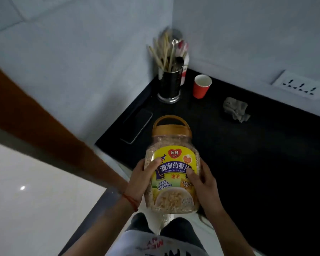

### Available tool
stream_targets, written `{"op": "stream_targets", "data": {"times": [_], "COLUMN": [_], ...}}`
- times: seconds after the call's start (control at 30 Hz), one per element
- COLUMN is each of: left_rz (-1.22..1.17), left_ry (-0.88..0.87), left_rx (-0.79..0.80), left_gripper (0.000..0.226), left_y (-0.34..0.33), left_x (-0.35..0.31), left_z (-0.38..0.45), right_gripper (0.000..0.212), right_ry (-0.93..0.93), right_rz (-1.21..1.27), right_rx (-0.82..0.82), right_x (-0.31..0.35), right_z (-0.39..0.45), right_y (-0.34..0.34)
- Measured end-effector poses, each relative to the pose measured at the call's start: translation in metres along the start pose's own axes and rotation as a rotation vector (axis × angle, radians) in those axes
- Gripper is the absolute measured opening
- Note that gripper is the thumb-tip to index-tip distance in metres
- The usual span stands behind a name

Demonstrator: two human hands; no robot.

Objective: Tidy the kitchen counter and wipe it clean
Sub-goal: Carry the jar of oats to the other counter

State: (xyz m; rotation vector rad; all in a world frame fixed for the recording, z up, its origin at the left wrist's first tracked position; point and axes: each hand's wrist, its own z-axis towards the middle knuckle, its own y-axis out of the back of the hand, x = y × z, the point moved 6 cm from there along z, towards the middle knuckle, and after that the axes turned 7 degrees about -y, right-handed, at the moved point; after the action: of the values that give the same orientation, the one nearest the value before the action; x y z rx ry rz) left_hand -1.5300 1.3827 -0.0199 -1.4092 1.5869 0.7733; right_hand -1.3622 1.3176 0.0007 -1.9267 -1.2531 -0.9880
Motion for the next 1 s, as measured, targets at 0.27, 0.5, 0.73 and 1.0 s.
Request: {"op": "stream_targets", "data": {"times": [0.27, 0.5, 0.73, 1.0], "left_rz": [0.099, 0.204, 0.155, 0.23], "left_ry": [-0.052, -0.124, -0.169, -0.229], "left_rx": [0.183, 0.442, 0.569, 0.671], "left_gripper": [0.112, 0.101, 0.107, 0.109], "left_y": [-0.042, -0.069, -0.087, -0.1], "left_x": [-0.045, -0.087, -0.11, -0.115], "left_z": [0.088, 0.168, 0.225, 0.25], "right_gripper": [0.058, 0.086, 0.098, 0.099], "right_ry": [0.09, 0.188, 0.215, 0.29], "right_rz": [-0.019, -0.041, -0.11, -0.187], "right_rx": [-0.031, -0.083, -0.152, -0.246], "right_x": [0.058, 0.088, 0.107, 0.108], "right_z": [0.062, 0.114, 0.167, 0.186], "right_y": [0.026, 0.035, 0.043, 0.051]}}
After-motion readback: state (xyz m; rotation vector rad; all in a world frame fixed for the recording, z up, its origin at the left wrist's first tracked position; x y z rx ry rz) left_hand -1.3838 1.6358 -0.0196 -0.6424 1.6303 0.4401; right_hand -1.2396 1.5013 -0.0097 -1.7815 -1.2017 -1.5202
